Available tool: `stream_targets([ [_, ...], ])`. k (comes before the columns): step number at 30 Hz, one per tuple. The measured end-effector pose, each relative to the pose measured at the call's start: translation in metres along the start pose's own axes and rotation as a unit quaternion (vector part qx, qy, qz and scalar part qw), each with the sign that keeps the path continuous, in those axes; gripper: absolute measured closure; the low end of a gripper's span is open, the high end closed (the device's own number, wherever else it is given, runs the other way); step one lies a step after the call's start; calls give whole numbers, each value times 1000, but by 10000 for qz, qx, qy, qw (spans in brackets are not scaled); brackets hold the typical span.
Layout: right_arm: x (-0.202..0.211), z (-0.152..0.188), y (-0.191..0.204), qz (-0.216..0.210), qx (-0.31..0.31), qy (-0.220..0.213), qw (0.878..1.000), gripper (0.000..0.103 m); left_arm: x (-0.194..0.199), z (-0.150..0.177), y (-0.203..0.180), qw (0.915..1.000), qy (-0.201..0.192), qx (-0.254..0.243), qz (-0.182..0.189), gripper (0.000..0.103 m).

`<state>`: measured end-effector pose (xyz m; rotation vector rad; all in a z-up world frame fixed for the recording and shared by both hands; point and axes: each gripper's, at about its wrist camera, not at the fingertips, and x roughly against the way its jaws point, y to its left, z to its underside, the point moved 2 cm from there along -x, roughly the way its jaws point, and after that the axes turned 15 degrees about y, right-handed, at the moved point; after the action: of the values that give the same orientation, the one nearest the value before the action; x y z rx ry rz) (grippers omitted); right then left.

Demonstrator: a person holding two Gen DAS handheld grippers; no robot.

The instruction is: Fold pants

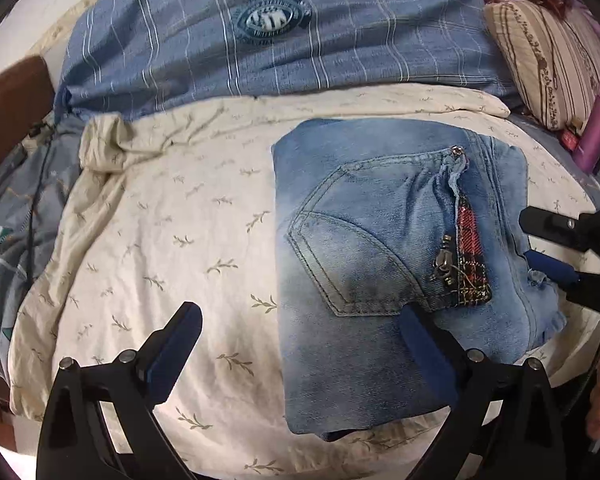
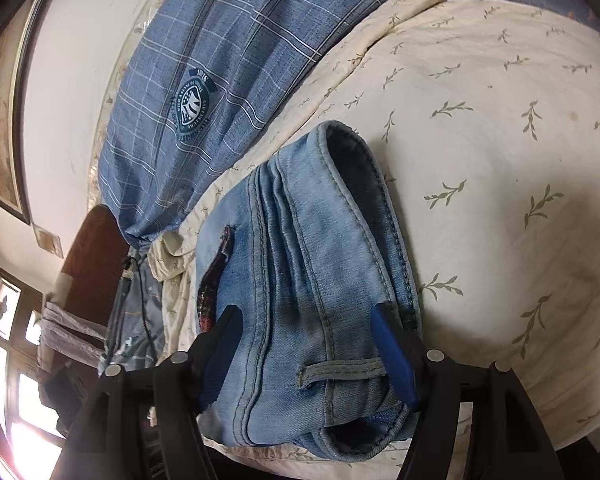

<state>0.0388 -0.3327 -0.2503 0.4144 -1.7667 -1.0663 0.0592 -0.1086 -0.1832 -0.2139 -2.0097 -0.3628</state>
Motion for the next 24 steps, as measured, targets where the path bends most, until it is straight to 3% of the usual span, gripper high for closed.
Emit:
stream_targets([
  [4, 1, 1, 0, 24, 44, 4, 10000, 33, -5, 4, -11, 9983, 14, -336, -474, 0],
  [9, 1, 1, 2, 41, 112, 33, 9999, 33, -16, 3, 5, 9988, 489, 66, 26, 0],
  [16, 5, 3, 0, 55, 157, 62, 9998, 33, -10, -2, 9, 9979, 617, -171, 6, 0],
  [20, 19, 6, 14, 141, 363, -207, 9990, 33, 26, -21, 26, 9999, -36, -38, -163, 0],
  [24, 41, 2, 36, -141, 761, -808, 9937, 33, 38, -63, 45, 9997, -130, 190, -119, 0],
])
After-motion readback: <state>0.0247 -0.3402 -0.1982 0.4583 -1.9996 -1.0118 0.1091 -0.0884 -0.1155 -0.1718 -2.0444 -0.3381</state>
